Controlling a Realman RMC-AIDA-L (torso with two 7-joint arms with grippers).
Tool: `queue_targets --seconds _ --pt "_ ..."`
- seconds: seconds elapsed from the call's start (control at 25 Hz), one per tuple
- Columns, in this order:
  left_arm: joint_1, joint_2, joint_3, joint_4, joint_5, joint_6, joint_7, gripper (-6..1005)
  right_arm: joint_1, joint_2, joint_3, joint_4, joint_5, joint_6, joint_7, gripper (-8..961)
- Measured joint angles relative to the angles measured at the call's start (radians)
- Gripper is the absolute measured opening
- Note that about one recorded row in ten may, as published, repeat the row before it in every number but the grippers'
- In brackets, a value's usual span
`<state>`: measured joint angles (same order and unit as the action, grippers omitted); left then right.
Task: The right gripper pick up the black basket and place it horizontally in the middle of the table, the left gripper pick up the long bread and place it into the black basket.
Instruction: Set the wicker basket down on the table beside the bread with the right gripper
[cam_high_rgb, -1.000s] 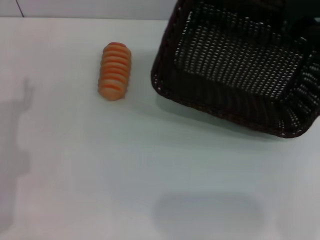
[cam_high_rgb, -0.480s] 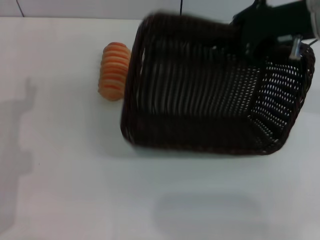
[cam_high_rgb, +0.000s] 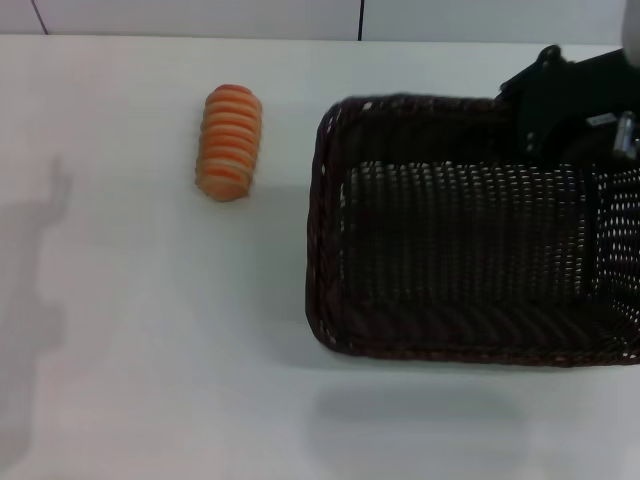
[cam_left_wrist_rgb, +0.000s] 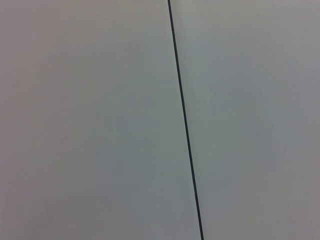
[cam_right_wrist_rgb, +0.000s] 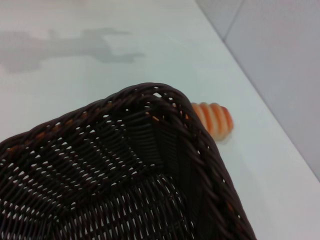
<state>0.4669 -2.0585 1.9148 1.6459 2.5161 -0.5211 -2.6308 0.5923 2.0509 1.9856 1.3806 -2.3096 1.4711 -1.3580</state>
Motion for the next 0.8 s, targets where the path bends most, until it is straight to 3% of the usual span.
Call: queue_targets --seconds 0.4,0.8 --pt "0.002 0.0 -0.001 0.001 0.002 -0.001 0.0 810 0.024 0.017 0.0 -0.071 -0.002 -0.064 -0.009 149" --pt "0.011 0.001 -0.001 0.002 0.003 -0.001 0.0 810 0.015 0.022 -0.065 -0.031 -0.021 -0.078 0.017 179"
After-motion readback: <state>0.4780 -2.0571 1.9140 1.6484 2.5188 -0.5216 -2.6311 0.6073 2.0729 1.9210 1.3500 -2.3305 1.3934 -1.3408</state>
